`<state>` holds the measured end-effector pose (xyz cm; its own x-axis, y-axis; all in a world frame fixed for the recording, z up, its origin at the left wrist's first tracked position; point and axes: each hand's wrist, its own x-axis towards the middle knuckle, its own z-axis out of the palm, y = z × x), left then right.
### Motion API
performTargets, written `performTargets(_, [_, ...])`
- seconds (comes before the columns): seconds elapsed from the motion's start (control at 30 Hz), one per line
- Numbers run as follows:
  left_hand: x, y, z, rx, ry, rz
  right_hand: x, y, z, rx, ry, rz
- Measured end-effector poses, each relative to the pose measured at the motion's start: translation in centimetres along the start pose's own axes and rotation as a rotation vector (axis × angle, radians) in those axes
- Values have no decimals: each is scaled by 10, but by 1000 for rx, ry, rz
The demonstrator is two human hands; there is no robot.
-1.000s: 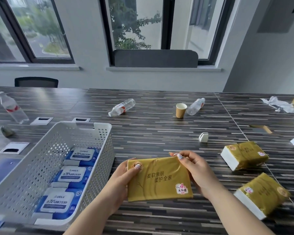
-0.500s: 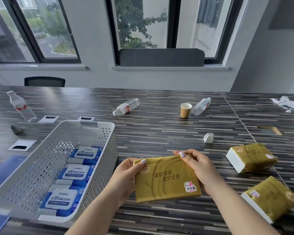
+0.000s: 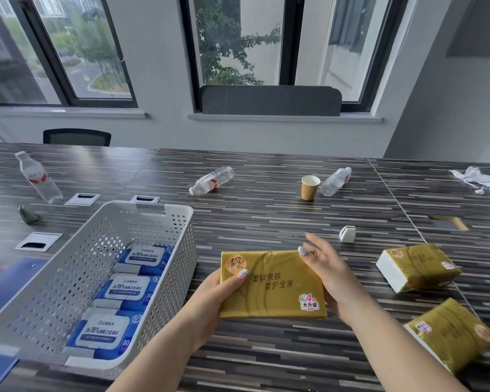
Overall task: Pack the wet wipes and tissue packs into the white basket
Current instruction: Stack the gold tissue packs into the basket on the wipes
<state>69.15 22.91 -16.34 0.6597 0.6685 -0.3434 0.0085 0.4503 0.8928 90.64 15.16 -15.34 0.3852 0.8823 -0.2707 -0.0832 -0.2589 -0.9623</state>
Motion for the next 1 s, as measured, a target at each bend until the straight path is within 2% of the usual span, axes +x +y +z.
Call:
performTargets(0.13, [0, -1, -2, -9, 22, -7, -3, 11, 0, 67, -204, 208])
performTargets(0.37, [5, 5, -1, -36, 30, 16, -2, 7, 0, 152, -156, 125])
performTargets(0.6, [7, 14, -9, 24, -71, -59, 4, -1, 3, 198, -139, 101])
performTargets(0.77, [9, 14, -13, -43, 35, -5, 1, 9, -2, 106, -283, 180])
performTargets(1.0, [4, 31, -27, -17, 76, 45, 4, 5, 13, 159, -256, 65])
